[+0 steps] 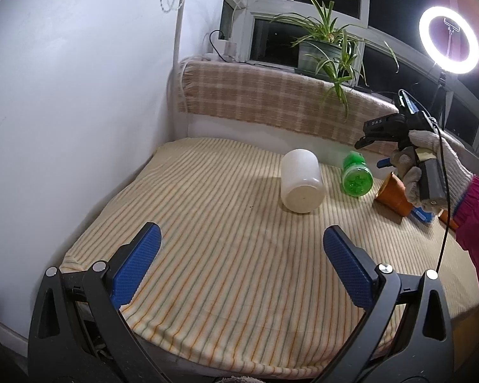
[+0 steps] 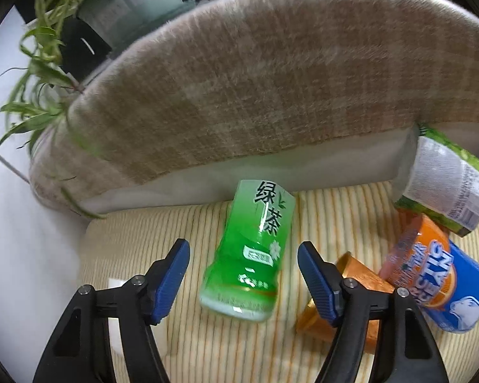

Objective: Flip cup upright
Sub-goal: 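Move the right tool toward the lying green tea bottle, then close the right gripper around the green tea bottle's base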

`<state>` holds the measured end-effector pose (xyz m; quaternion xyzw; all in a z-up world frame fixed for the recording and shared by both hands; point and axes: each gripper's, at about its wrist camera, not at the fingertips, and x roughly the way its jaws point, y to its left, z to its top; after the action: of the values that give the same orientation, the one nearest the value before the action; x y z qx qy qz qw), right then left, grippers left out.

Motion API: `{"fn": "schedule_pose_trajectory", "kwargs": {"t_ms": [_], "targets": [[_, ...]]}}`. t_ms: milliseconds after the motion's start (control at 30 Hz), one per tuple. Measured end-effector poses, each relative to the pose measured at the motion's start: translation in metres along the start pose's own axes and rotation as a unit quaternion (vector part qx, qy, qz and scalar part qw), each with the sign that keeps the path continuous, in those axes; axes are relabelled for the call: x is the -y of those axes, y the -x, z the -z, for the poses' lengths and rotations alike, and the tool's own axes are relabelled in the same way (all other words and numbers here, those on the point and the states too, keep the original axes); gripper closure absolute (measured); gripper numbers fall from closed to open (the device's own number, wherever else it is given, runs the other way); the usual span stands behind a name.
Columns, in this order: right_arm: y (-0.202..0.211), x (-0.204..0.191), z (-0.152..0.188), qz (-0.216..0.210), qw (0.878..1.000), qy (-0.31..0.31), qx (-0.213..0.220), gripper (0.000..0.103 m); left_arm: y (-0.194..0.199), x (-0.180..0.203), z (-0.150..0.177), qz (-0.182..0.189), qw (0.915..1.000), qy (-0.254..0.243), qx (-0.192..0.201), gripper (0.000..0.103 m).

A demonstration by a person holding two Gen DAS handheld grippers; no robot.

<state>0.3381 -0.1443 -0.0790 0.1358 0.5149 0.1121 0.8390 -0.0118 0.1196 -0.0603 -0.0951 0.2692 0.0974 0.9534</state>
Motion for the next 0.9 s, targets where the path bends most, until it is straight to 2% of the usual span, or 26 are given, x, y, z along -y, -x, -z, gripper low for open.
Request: {"fn": "schedule_pose_trajectory", "kwargs": {"t_ms": [233,733,900], "targets": [[-0.030,-0.008,-0.012,0.034,0.999,0.003,-0.022,0.033,0.001,-0.011,0.000,-0.007,1.0000,0.006,0.001,0.000],[-0.081,-0.008,-0.025,0.091,0.994,0.035,-0.042,0.033,0.000,-0.015,0.001,-0.013,0.9999,0.011,-0.001,0.000],[-0.095,-0.007,-0.022,0.100,0.993,0.040,-0.051,0.042,0.000,-0.015,0.001,-0.014,0.9998,0.012,-0.001,0.000]]}}
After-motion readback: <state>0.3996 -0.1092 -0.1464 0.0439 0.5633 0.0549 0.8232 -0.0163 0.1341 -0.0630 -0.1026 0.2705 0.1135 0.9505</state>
